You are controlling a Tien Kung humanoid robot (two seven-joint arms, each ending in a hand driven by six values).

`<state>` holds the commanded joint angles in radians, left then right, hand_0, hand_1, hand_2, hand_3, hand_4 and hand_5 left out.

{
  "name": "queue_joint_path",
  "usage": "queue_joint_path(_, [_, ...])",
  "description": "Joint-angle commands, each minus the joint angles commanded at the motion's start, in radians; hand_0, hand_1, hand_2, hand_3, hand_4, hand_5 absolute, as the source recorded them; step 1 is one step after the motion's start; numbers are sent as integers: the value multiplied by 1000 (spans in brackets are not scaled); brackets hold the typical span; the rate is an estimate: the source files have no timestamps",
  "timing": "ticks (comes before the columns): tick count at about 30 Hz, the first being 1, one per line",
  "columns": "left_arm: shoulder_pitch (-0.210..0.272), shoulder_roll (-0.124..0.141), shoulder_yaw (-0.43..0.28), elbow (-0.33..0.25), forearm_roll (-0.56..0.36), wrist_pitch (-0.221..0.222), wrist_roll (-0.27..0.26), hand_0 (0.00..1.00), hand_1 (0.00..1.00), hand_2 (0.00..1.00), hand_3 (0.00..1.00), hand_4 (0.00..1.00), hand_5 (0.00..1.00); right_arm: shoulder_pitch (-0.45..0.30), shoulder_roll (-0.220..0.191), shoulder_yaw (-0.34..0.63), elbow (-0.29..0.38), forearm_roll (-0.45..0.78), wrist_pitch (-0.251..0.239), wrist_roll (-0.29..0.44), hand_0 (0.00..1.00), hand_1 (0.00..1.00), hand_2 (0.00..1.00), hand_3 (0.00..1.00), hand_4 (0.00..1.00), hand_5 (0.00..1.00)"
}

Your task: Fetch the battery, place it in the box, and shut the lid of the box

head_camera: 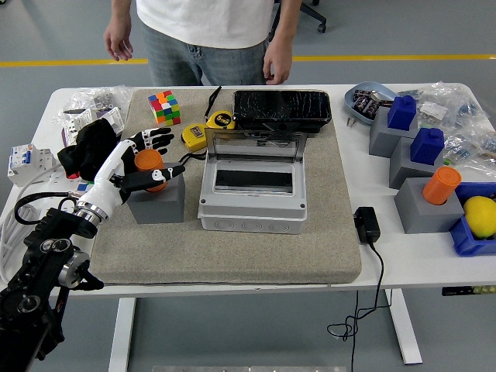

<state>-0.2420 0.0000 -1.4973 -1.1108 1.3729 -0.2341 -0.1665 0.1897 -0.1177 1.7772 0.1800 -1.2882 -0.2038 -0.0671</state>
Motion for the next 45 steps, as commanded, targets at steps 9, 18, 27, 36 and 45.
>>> queue_joint_path(9, [-1, 0, 15, 9, 3, 21, 2, 744, 802, 715, 669, 991, 2, 1, 0, -1, 0, 1, 0, 1, 956, 898, 820, 843, 998, 998])
queue_joint_path(18, [-2, 0, 29, 13, 8, 51, 0, 574, 669, 522, 483, 864, 2, 1, -1, -1, 0, 2, 1, 1, 954, 897, 820, 843, 998, 998])
queue_joint_path(27, [-4, 0, 37, 22, 2, 79, -6, 481, 555, 468, 438, 840, 2, 1, -2, 0, 0, 1, 0, 1, 953, 897, 820, 843, 998, 998])
queue_joint_path(36, [-3, 0, 55, 29, -12, 102, -12, 288, 476, 397, 392, 816, 2, 0, -3, -3, 0, 1, -1, 1, 953, 898, 820, 843, 998, 998])
queue_joint_path(45, [-1, 0, 65, 22, -18, 118, -18, 287, 476, 396, 393, 818, 2, -1, -5, -4, 0, 0, 0, -1, 952, 898, 820, 843, 998, 998])
